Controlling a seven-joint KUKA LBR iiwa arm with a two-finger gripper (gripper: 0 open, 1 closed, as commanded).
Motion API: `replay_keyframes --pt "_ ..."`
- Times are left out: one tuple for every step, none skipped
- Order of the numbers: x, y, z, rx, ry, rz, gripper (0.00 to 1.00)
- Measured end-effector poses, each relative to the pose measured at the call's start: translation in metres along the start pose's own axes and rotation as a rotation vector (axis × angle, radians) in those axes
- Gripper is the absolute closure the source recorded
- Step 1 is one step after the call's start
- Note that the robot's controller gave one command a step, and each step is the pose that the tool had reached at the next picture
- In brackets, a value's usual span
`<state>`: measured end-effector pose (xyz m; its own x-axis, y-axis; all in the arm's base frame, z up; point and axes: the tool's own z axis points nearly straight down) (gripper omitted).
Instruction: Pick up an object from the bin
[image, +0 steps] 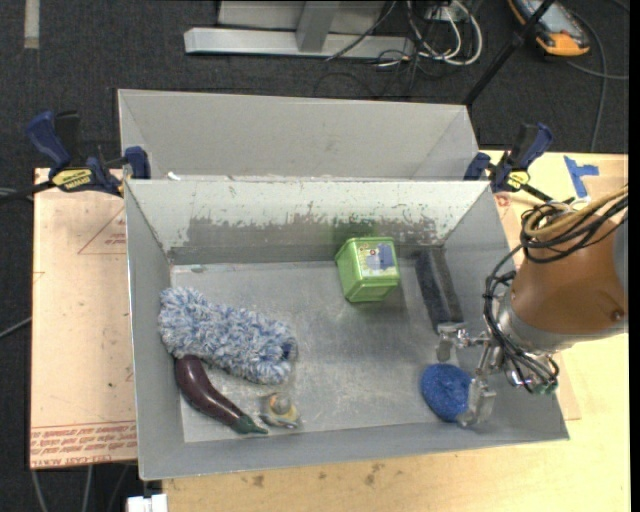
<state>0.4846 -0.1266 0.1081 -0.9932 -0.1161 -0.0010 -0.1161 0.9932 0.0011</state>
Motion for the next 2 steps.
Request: replay_keyframes --pt "0.0025 -0.0017 0.0363 -0.002 0.005 0.355 1.00" --pt "0.0025 -0.0017 0.0363 -0.002 0.005 0.355 1.00"
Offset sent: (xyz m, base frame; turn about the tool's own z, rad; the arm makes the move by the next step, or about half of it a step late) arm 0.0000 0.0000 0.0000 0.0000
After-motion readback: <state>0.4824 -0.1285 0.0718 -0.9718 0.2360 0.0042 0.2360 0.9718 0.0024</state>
